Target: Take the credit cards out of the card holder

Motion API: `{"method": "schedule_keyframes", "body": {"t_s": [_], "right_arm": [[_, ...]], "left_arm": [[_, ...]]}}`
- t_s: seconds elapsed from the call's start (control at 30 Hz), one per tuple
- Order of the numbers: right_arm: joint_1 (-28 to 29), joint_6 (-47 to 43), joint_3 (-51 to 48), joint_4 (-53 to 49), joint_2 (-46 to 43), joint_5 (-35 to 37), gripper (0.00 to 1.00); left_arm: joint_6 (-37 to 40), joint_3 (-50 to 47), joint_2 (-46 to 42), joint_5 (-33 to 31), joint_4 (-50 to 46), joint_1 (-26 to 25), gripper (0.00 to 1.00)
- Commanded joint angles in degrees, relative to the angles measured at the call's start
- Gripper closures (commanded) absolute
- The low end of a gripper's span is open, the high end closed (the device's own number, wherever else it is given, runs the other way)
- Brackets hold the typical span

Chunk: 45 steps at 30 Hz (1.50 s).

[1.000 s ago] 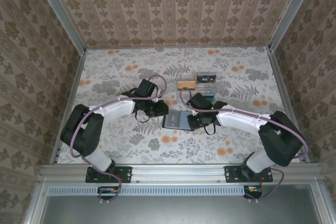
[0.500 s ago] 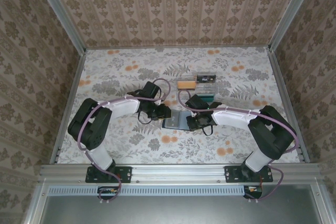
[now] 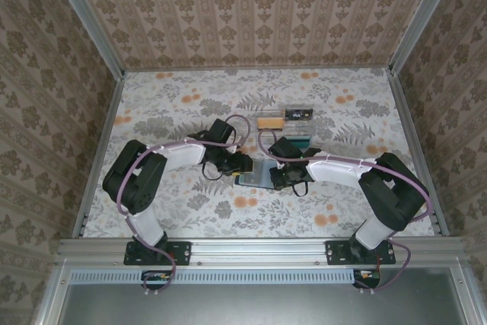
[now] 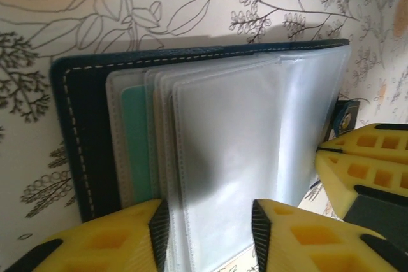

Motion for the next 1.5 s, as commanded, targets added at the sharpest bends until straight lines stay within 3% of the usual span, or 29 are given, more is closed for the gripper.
{"method": "schedule_keyframes", "body": {"t_s": [0.0,0.13,0.57,0.9,1.17,1.47], "right_arm": [[0.40,0.96,-1.21,0.03,2.18,1.26,0.88],[0.33,1.01,-1.29,-0.03,2.16,1.31,0.88],[0.40,1.12,-1.33,-0.06,2.25,1.38,0.88],[0.40,1.21,-1.45,-0.04,2.18,1.64,0.88],[0.40,1.30,-1.35,0.06,2.32,1.63,0.88],[0.38,1.39,-1.27,0.24,2.65,1.41,0.88]], "left_arm": [[0.55,0.72,1.27,3.49,1.88,-0.68,0.51],[0.53,0.73,1.35,4.22,2.60,-0.75,0.37],[-0.02,0.69,1.91,9.41,5.70,-0.93,0.28],[2.34,1.24,-3.33,-2.02,-2.30,-0.40,0.29],[1.91,1.64,-3.83,-2.54,-1.83,-0.40,0.31],[1.66,1.68,-0.45,3.20,1.00,-0.51,0.34]]}}
